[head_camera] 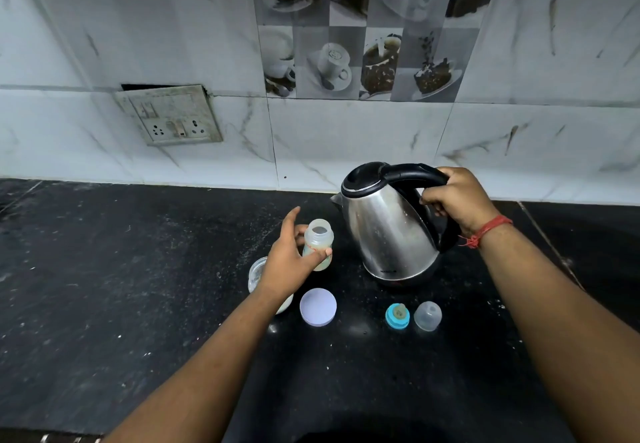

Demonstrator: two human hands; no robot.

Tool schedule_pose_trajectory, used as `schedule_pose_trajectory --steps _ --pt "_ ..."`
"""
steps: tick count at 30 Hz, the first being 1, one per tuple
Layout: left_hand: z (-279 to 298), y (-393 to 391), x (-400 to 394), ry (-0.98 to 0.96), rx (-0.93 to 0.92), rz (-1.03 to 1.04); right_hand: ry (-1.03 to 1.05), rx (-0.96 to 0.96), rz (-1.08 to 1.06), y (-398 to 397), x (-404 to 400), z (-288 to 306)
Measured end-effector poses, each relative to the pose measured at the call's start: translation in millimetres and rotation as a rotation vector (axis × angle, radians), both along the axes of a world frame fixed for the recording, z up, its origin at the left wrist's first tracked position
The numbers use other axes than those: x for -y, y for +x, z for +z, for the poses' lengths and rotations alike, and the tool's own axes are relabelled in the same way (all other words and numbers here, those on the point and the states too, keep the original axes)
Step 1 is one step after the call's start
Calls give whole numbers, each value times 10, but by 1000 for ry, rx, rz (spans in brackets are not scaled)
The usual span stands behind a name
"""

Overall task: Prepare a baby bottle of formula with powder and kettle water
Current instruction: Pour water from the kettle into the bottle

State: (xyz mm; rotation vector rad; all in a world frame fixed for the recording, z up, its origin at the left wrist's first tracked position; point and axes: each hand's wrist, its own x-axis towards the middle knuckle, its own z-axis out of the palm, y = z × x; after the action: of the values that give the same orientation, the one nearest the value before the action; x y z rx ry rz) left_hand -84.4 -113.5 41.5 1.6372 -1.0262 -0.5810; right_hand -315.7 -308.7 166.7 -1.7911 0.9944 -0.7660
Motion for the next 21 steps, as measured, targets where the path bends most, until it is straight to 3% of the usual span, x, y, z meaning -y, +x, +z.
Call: schedule_pose_trajectory --steps 8,21 --pt "-91 -89 -2 -6 -12 -69 34 48 -97 264 34 -395" --pt "-135 -120 0 9 -48 -93 115 139 -65 583 80 -787"
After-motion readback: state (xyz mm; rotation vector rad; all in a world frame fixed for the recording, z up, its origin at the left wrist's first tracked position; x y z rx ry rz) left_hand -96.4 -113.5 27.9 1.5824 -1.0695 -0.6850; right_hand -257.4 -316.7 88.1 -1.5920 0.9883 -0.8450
